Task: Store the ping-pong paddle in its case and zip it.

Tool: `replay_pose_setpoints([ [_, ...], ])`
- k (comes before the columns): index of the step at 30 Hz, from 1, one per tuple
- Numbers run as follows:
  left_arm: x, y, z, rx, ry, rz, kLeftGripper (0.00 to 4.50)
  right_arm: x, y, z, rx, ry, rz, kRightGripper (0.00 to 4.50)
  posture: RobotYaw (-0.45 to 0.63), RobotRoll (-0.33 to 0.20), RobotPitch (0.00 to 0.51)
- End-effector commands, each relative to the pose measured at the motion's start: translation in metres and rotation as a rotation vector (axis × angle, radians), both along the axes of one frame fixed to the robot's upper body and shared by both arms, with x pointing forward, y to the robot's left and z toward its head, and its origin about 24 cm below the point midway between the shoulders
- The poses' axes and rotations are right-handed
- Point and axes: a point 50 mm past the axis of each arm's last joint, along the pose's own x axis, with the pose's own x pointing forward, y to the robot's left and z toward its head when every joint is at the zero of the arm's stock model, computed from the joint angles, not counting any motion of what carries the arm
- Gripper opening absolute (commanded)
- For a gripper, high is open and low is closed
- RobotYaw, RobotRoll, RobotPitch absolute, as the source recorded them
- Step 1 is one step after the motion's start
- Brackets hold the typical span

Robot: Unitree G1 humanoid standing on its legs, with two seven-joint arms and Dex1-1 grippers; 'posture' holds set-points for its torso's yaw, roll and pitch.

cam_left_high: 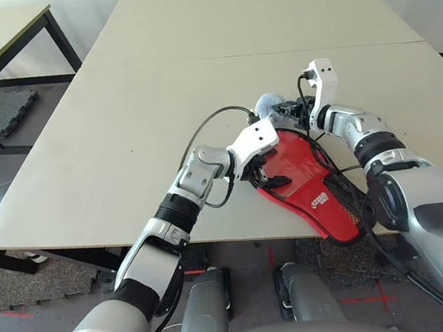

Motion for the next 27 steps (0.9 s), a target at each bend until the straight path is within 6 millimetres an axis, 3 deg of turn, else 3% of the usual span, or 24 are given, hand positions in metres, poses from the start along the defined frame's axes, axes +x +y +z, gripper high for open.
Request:
replay_pose_setpoints([
  [1, -0.005, 0.001, -0.011, 0.024, 0.040, 0.002, 4.50, 0.002, -0.008, 0.004, -0.010, -0.010, -0.042, 0.01, 0.09, 0.000, 0.102],
  [8, -0.006, -0.001, -0.011, 0.023, 0.042, -0.003, 4.50, 0.001, -0.032, 0.013, -0.075, -0.047, -0.069, 0.01, 0.09, 0.000, 0.104],
  [17, -0.007, -0.002, -0.012, 0.023, 0.048, -0.009, 4.50, -0.008, -0.082, 0.026, -0.154, -0.070, -0.142, 0.01, 0.08, 0.000, 0.106],
  [27, -0.011, -0.007, -0.016, 0.034, 0.061, -0.042, 4.50, -0.019, -0.112, 0.027, -0.223, -0.061, -0.186, 0.01, 0.05, 0.000, 0.108],
])
